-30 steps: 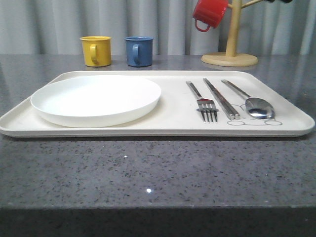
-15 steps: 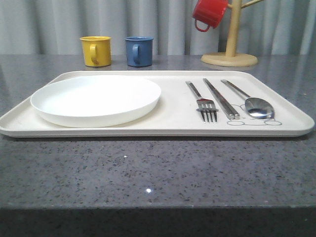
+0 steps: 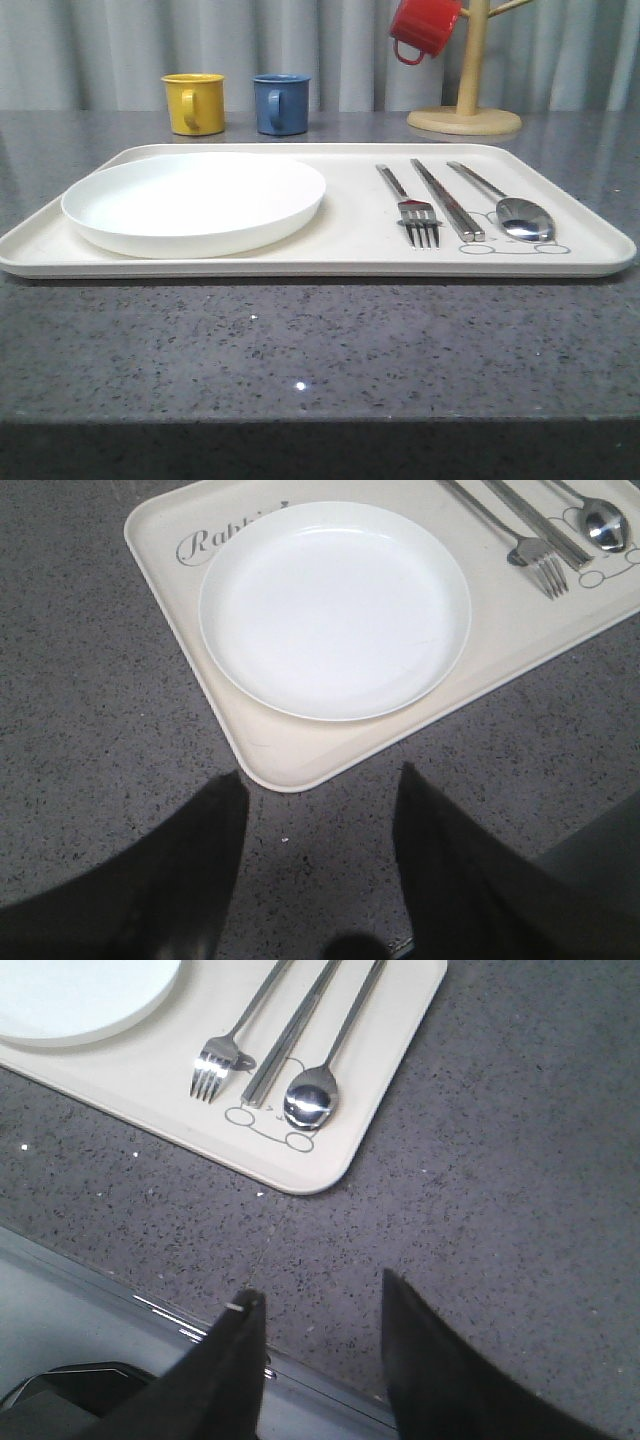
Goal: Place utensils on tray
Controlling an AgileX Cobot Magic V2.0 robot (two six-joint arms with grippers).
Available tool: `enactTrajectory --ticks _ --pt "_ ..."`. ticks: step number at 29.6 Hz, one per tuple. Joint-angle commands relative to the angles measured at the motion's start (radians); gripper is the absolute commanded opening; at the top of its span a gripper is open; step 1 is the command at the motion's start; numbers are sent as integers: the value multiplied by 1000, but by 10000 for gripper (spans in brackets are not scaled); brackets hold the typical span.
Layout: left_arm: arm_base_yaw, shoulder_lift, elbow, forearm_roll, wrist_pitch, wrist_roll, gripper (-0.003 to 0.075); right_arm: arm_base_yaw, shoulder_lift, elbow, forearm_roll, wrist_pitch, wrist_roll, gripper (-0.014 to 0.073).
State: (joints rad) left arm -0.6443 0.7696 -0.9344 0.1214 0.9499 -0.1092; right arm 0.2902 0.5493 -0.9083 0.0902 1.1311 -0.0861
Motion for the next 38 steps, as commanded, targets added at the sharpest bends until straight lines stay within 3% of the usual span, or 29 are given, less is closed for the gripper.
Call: enactTrajectory --ticks 1,8,16,19,21,28,30,38 --pt "-8 -4 -25 9 -60 -12 335 -1 -13 -10 3 -87 8 316" --pt "-8 -4 -25 11 -59 -7 335 -1 -13 -10 3 -110 21 316" --pt "-9 -4 -25 11 -59 101 335 -1 -13 -10 3 -121 21 316" --pt "-9 -4 -25 11 -59 109 302 -1 -13 -10 3 -121 21 313" --pt "-9 -4 -23 11 -59 115 251 -1 -13 -10 3 -121 21 279" --pt "-9 -4 9 11 -93 122 -11 -1 -13 -10 3 -121 21 -5" --pt "-9 -4 22 11 -104 122 -18 -1 -13 -10 3 -121 21 -77" --pt "-9 -4 34 11 -116 122 -18 -1 -13 -10 3 -134 21 -69"
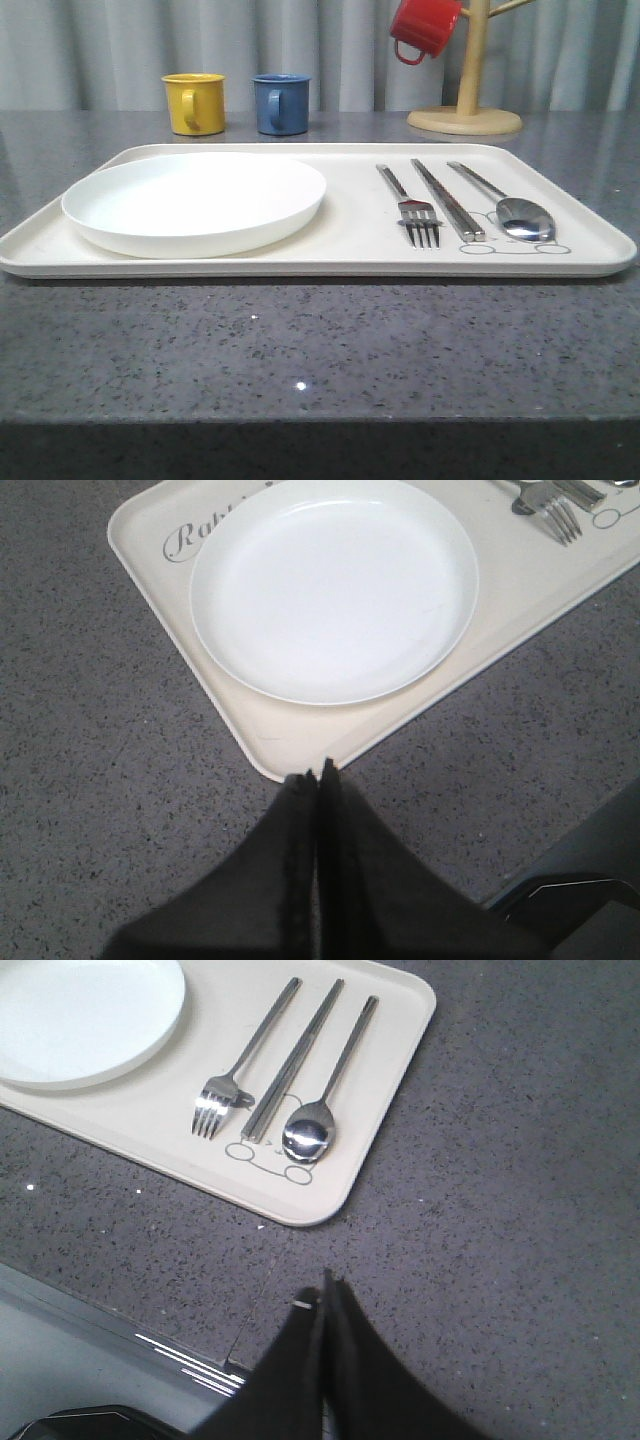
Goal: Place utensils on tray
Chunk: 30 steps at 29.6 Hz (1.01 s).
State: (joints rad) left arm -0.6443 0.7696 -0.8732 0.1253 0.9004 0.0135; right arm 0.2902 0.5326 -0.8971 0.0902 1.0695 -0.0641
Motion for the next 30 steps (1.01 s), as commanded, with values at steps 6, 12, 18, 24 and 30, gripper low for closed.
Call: enactTrajectory --ticks 6,12,18,24,30 --pt "-9 -4 -27 7 -67 -1 -18 -1 4 -21 3 -72 -1 -69" --pt "-11 -6 -27 7 -70 -1 -18 -1 4 -21 3 -72 -1 -69" --pt "-2 -49 -25 2 -70 -1 -18 -1 4 -21 3 -73 -1 -69" --pt "62 -100 -25 2 -70 -1 -18 -1 4 -21 3 -73 -1 -69" --pt "188 -213 9 76 -109 -1 -18 -1 4 -21 3 -73 -1 -69"
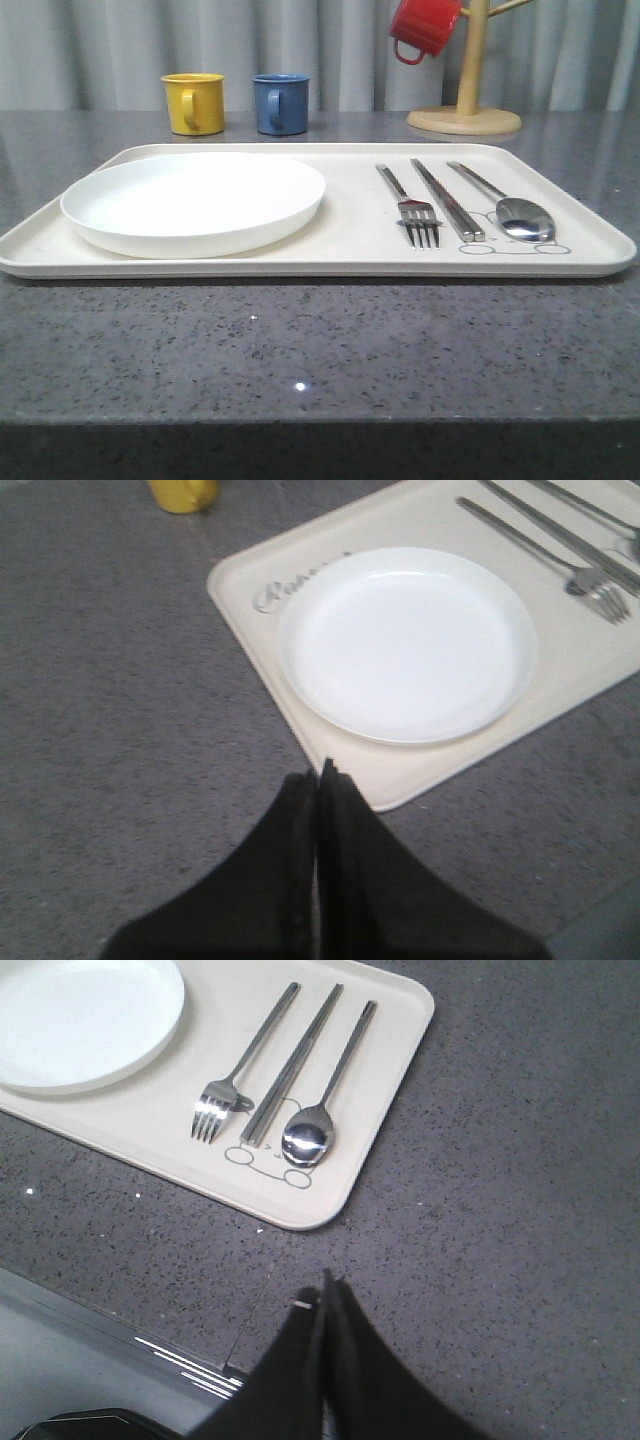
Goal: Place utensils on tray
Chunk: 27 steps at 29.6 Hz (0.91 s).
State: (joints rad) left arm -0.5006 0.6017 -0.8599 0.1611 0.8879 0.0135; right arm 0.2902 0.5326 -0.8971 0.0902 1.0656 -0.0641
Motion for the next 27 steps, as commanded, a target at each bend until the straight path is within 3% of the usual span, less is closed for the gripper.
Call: enactTrajectory --ticks 1,14,21,27 --pt "61 -65 11 53 -119 -1 -18 -1 4 -21 3 -70 -1 -69" --pt "269 -435 462 35 -517 -1 -18 -1 4 -21 3 -70 -1 -69" --pt "392 -596 647 -83 -594 -1 -18 -1 4 -21 3 -70 -1 -69" --pt "433 -627 740 -142 -683 -1 -18 -1 4 -21 3 -68 -1 -69"
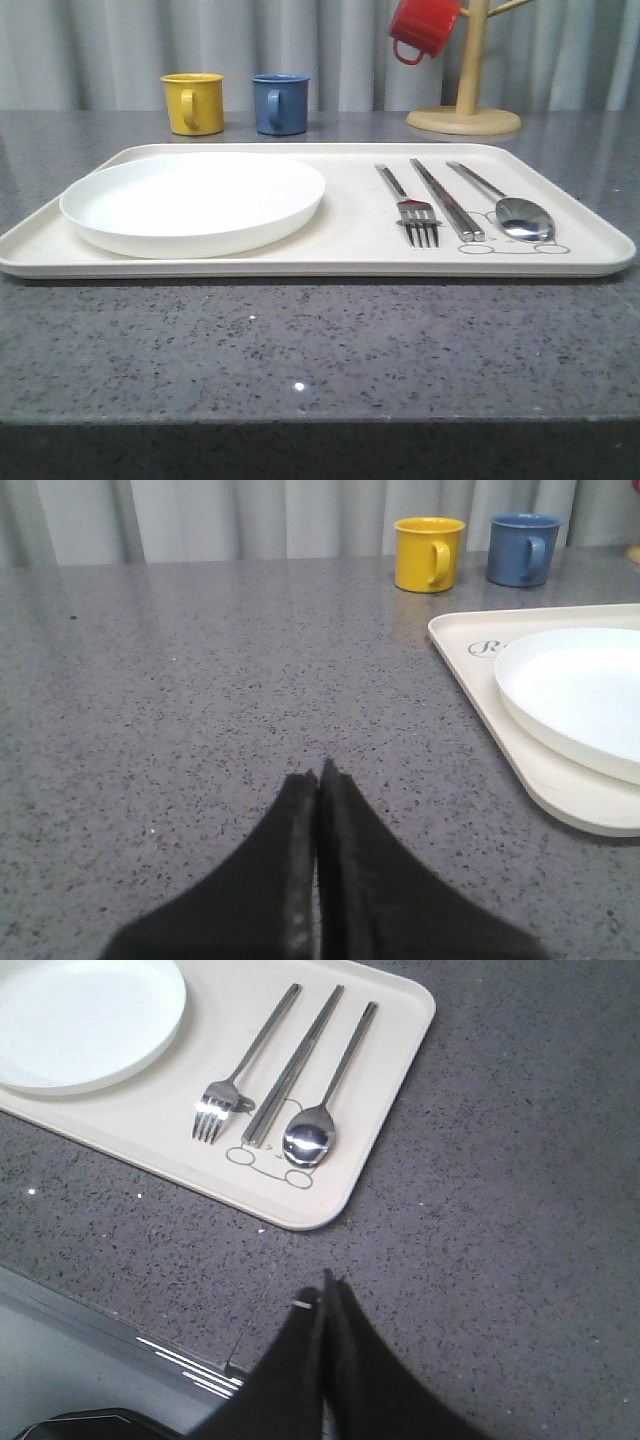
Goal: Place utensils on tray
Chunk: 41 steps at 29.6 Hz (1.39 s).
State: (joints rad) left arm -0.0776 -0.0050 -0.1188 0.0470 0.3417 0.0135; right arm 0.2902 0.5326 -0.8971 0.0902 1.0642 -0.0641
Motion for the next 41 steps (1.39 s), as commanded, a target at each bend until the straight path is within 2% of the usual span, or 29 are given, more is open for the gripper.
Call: enactTrajectory --ticks 1,6,11,41 --pt "14 -25 16 -27 -164 -1 -18 -1 4 -21 3 -66 -1 -69" --pt "22 -25 86 -32 -291 -1 -18 -1 4 -21 3 -65 -1 -69" --pt "22 -25 124 -35 -336 -1 -18 -1 4 -21 3 -65 -1 -69" --pt "0 -25 124 -37 -342 -1 -18 -1 4 -21 3 -65 -1 -69"
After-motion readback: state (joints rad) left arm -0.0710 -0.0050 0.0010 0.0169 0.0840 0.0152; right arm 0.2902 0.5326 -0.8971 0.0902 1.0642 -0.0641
